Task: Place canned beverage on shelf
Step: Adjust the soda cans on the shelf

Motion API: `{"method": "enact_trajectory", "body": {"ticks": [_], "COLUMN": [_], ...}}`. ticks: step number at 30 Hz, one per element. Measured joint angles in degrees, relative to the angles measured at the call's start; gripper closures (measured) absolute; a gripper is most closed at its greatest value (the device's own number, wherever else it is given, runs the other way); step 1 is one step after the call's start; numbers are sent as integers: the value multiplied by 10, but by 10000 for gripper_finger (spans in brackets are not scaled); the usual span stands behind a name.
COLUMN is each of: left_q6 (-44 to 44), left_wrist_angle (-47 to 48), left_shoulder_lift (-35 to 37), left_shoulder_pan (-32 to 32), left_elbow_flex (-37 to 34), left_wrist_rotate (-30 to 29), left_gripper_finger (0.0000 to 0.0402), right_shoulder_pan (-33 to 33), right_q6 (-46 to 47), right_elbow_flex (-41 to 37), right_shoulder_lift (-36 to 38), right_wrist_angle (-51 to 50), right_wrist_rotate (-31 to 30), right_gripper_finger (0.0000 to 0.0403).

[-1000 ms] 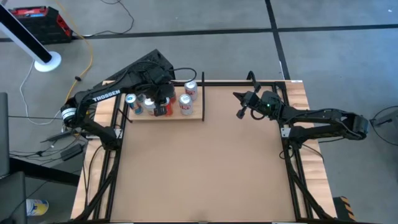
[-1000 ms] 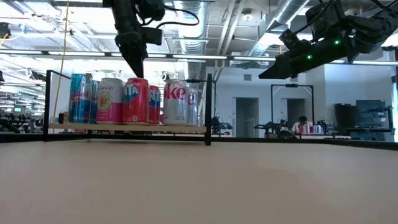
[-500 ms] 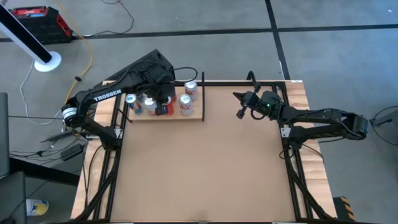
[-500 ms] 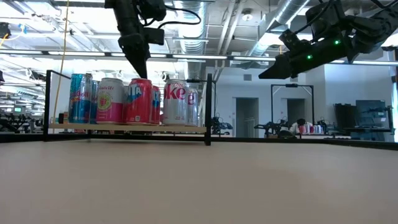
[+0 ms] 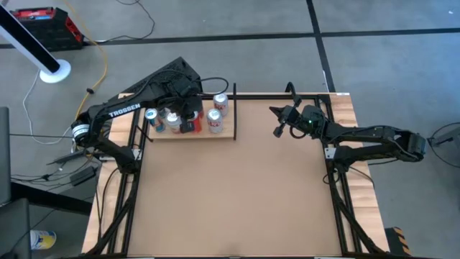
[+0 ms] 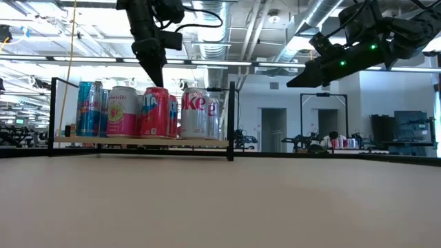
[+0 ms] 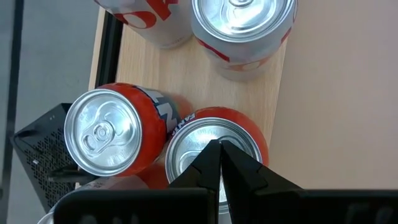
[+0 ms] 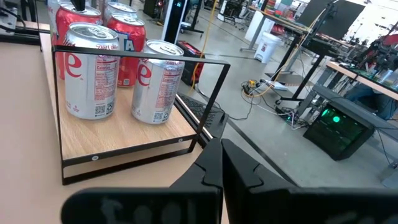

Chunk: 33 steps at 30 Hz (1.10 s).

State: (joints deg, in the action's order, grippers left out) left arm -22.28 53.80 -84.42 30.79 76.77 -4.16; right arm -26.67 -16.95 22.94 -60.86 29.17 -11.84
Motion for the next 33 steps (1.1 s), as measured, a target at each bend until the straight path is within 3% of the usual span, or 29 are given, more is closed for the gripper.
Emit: {"method": "enact_trajectory", "body": {"ticks": [20, 27, 33], "left_q6": [5, 2, -10], "left_wrist_angle": [9, 4, -39], "left_shoulder_lift": [-2, -1, 0], "left_shoulder_pan": [0, 4, 27], "left_elbow_flex": [31, 31, 13], "left_wrist_rotate": [2, -58, -66], "left_gripper_finger": [402, 402, 402], "right_shoulder_pan": [0, 0, 0], "right_q6": [0, 0, 0], "right_elbow_flex": [0, 0, 0], "right_shoulder_lift": [0, 0, 0], "right_wrist_angle": [0, 0, 0], "right_wrist_rotate": [0, 0, 0], "right_gripper_finger": [382, 382, 382]}}
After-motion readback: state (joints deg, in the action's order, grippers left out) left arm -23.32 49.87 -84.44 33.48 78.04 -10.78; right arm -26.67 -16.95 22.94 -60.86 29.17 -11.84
